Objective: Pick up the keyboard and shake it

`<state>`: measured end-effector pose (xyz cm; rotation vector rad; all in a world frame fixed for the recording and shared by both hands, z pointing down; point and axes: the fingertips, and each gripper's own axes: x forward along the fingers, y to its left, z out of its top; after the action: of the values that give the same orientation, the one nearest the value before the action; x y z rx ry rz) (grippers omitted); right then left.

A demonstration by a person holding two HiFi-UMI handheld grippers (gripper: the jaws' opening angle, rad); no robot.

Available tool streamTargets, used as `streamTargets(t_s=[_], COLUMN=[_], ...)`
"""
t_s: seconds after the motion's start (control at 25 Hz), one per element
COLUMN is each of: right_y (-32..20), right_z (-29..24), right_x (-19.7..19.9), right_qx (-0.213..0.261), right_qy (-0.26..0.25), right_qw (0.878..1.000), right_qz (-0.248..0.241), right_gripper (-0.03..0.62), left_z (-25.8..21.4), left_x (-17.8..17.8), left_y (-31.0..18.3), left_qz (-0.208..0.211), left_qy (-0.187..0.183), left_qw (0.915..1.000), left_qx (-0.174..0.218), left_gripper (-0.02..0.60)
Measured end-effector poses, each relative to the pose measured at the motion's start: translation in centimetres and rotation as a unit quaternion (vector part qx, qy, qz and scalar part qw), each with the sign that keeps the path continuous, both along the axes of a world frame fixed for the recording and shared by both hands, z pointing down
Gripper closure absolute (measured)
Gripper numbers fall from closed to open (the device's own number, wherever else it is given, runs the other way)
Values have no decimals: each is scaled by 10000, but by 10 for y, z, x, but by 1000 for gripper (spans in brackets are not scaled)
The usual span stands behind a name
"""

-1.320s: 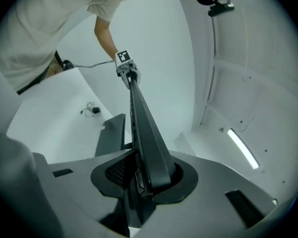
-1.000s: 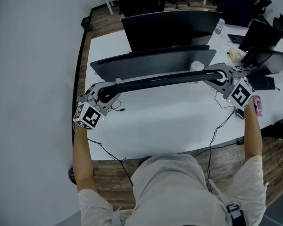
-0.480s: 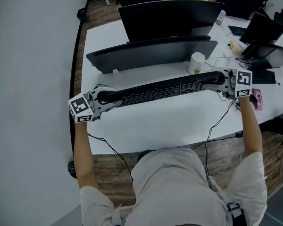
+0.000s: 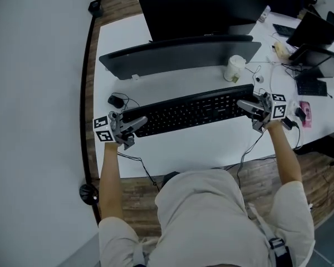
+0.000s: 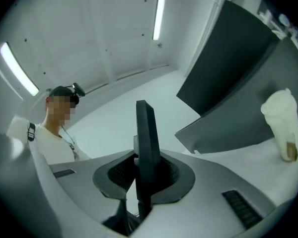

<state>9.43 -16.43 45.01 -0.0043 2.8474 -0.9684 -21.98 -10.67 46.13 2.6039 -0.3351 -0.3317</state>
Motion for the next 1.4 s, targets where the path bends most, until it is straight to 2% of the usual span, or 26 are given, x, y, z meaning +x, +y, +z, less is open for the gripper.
streamTargets(t_s=[0.08,0.24,0.4,0.52,0.64,0.68,0.76,0.84,0.92,1.04,1.24,1.4], right_y=[0,9,10,6,4,4,3,4,7,5,-8,-18], right_z=[24,74,123,153,182,193,215,233,248,269,286,293], right_x=[1,4,7,7,8,8,9,10,13,21,24,26], right_qx=[-377,-1090,-2037,-2441,-2726,-2811,-2965,-3177,-3387,-3582,-3505,-3244], right_qy=[-11,188,441,629,821,894,1018,1111,1259,1592,1991,2422], right_qw=[9990,9926,9749,9638,9539,9504,9440,9360,9262,9109,9010,8951], right_qz=[229,509,783,866,951,990,1025,1027,1079,1288,1607,1870], right_gripper=[488,488,487,483,477,476,471,468,465,457,416,382], left_z=[25,79,121,151,184,197,225,245,257,268,281,286], left_x=[1,-1,-10,-6,-3,-1,6,10,11,11,11,9], left_y=[-4,-4,-10,-13,-14,-13,-10,-7,-4,-4,-11,-20], left_qz=[-102,-453,-1043,-1332,-1678,-1720,-1677,-1667,-1669,-1663,-1707,-1759], left_qy=[251,393,606,364,196,-58,-690,-973,-1001,-953,-760,-822], left_qw=[9984,9896,9683,9554,9363,9335,9265,9140,9043,8959,8873,8859], left_qx=[-487,-1309,-2187,-2612,-3078,-3146,-3298,-3568,-3800,-4008,-4216,-4212], left_gripper=[466,458,416,385,346,311,297,297,298,307,333,334])
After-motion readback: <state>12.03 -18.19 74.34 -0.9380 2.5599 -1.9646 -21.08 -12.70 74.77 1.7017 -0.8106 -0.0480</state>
